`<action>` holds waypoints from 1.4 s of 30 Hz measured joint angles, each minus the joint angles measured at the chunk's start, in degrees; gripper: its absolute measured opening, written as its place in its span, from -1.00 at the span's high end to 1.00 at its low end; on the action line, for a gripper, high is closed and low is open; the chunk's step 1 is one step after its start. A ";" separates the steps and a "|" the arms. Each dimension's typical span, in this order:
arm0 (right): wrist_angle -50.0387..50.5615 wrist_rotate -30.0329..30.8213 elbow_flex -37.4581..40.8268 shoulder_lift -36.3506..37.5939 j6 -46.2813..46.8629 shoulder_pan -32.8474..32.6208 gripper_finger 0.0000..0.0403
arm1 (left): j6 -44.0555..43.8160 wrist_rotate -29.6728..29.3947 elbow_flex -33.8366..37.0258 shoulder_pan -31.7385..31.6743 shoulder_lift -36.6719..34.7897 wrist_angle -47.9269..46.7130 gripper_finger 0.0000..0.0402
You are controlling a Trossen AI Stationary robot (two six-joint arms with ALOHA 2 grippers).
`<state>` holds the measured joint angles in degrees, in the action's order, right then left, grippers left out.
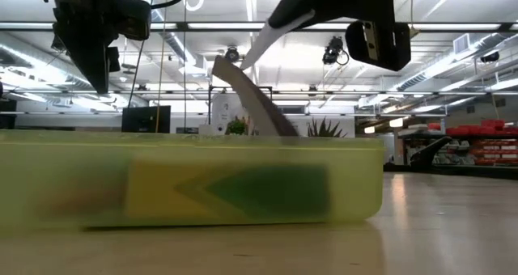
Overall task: Pack school essentials
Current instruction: Put the violet sticky notes into the yellow supply box
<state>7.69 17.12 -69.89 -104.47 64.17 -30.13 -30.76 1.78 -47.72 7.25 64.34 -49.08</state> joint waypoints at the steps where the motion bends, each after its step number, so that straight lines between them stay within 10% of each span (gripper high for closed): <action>1: 0.04 0.00 0.00 0.00 -0.45 0.00 0.97 | 0.00 0.00 0.00 0.00 0.00 0.00 0.81; 42: -12.16 -4.76 7.54 -0.10 -12.59 4.53 0.97 | -1.69 -0.01 0.00 0.00 0.00 1.22 0.81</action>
<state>-4.47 12.36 -62.35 -104.57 51.58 -25.60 -32.46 1.77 -47.72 7.25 64.34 -47.86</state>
